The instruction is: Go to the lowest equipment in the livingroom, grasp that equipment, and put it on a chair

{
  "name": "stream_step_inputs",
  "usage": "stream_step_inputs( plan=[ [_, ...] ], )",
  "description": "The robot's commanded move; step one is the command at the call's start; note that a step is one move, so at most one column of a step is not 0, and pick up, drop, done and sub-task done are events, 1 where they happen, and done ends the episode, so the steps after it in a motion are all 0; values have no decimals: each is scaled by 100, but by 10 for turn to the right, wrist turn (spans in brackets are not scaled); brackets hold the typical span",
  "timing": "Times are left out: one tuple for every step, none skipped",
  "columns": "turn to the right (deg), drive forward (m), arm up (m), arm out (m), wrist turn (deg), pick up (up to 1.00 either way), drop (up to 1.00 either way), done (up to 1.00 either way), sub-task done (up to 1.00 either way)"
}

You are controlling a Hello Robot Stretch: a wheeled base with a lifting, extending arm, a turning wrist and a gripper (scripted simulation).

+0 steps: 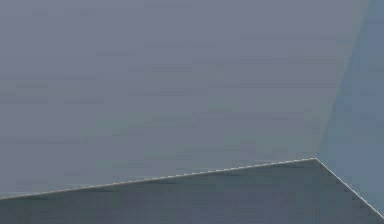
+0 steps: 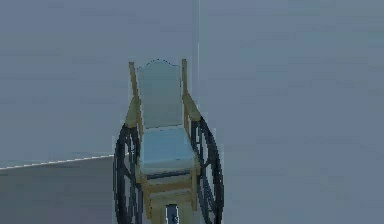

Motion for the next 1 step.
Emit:
stream_step_inputs(
  plan=[
    [0, 0, 10, 0, 0, 0, 0, 0, 0]
  ],
)
